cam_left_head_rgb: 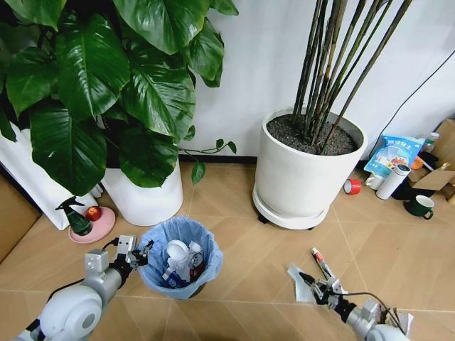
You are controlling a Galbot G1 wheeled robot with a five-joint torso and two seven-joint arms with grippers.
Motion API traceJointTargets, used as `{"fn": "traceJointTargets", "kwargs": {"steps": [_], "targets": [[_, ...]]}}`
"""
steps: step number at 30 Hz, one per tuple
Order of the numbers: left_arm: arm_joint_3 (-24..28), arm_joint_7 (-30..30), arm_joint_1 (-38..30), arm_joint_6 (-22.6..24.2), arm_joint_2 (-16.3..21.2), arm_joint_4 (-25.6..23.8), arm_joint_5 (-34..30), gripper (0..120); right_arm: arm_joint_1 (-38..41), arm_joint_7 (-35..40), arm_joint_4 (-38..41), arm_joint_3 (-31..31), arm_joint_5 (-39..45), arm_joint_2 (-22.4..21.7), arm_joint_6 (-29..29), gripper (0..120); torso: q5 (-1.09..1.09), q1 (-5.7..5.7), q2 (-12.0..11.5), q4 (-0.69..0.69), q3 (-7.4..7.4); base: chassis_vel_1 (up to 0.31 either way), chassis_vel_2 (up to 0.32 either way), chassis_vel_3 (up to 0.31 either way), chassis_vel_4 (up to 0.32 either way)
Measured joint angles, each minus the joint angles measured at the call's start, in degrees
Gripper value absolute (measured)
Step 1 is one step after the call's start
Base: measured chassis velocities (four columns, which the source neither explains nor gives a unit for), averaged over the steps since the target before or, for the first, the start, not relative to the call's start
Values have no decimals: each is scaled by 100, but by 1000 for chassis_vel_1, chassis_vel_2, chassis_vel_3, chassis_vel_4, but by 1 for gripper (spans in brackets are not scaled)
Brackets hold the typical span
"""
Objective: Pick up the trash bin and place the garbage on the floor into it.
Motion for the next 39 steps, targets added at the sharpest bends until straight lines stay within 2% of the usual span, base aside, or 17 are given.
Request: {"fn": "traceJointTargets", "kwargs": {"steps": [5, 11, 15, 23, 34, 38, 39], "targets": [[555, 14, -643, -23, 39, 277, -164, 1, -174, -190, 658, 209, 360, -151, -55, 0, -1, 0, 0, -1, 0, 0, 0, 0, 0], [1461, 98, -1659, -101, -64, 658, -363, 1, -355, -359, 1551, 373, 837, -499, -163, 0, 0, 0, 0, -1, 0, 0, 0, 0, 0], [1818, 98, -2056, -105, -238, 840, -394, 1, -352, -354, 2046, 443, 1027, -674, -221, 0, 0, 0, 0, -1, 1, 0, 0, 0, 0], [2171, 86, -2374, -89, -476, 985, -406, 1, -159, -393, 2680, 462, 1399, -905, -277, 0, -1, 0, 0, 0, 0, 0, 0, 0, 0], [2562, 80, -2593, -58, -647, 1061, -465, 1, 557, -575, 3212, -36, 1875, -1083, -428, 0, 0, 0, 0, 0, 0, 0, 0, 0, 0], [2692, 29, -2751, -35, -760, 1034, -522, 1, 1300, -445, 3162, -910, 1896, -1078, -540, 0, -2, 0, 1, 0, 0, 0, 0, 0, 0], [2692, 29, -2751, -35, -760, 1034, -522, 1, 1300, -445, 3162, -910, 1896, -1078, -540, 0, -2, 0, 1, 0, 0, 0, 0, 0, 0]]}}
